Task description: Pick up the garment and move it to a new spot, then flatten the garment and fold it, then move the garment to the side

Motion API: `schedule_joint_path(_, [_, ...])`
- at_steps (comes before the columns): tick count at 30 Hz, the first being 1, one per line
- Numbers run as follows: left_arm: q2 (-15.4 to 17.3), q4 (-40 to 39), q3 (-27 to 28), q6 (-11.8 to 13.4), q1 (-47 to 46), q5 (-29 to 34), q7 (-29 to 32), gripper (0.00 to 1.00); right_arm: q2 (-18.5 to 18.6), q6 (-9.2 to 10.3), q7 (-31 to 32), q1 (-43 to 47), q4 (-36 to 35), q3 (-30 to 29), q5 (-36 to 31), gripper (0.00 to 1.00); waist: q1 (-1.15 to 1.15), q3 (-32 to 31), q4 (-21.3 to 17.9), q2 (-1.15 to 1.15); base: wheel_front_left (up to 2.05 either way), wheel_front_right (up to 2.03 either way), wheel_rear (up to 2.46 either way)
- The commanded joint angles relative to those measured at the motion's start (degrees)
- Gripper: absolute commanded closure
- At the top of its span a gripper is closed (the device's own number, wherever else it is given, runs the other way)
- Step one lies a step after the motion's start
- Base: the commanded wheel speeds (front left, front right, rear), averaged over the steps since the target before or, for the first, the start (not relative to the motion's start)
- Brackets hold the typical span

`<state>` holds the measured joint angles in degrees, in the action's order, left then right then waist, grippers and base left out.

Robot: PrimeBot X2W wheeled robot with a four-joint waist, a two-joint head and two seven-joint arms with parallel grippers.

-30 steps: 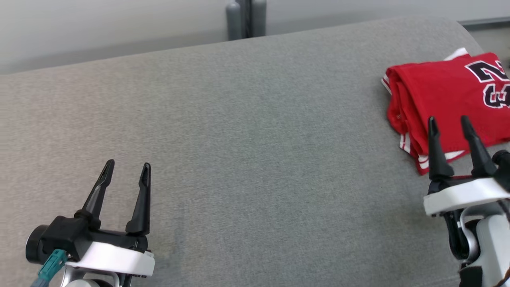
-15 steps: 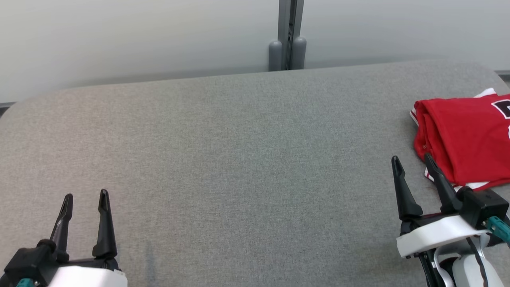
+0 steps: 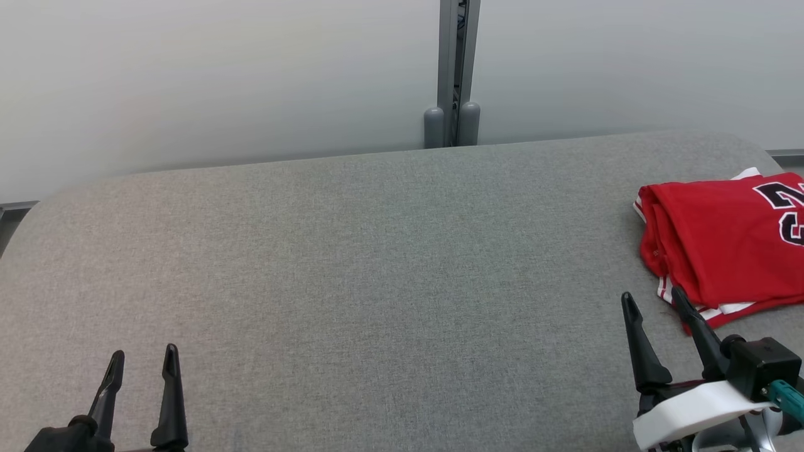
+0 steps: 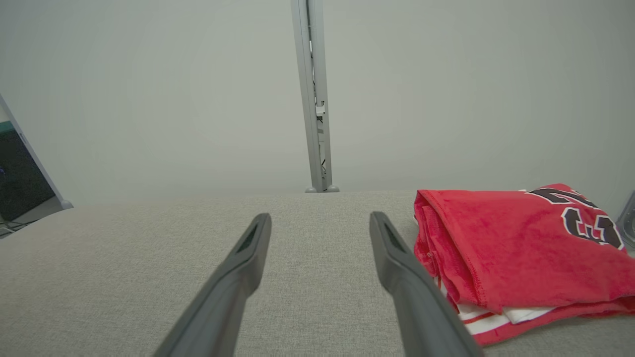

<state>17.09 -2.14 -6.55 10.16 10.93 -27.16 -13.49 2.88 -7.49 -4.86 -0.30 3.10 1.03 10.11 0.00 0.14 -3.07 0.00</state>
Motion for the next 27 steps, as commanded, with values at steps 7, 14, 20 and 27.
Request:
schedule_joint_path(7, [0.54, 0.45, -0.24, 0.05, 1.26, 0.05, 0.19, 0.0, 0.14, -0.01, 1.11, 2.37, -1.99, -0.16, -0.2, 0.0, 0.0, -1.03, -0.05, 0.0, 0.0, 0.0, 0.0])
schedule_joint_path(14, [0.92, 0.79, -0.43, 0.17, 1.36, -0.36, 0.81, 0.0, 0.14, -0.01, 1.67, 2.86, -2.88, -0.28, -0.55, 0.0, 0.0, -1.17, 0.15, 0.0, 0.0, 0.0, 0.0])
schedule_joint_path(20, [1.06, 0.88, -0.64, 0.44, 1.53, -0.45, 1.26, 0.0, 0.13, -0.01, 1.72, 2.97, -2.99, -0.46, -0.23, 0.0, 0.0, -1.06, 0.37, 0.0, 0.0, 0.0, 0.0])
schedule_joint_path(27, [1.21, 0.94, -0.8, 0.7, 1.42, -0.64, 1.49, 0.0, 0.13, -0.01, 1.76, 2.95, -2.71, -0.43, 0.0, 0.0, 0.0, -1.1, 0.44, 0.0, 0.0, 0.0, 0.0])
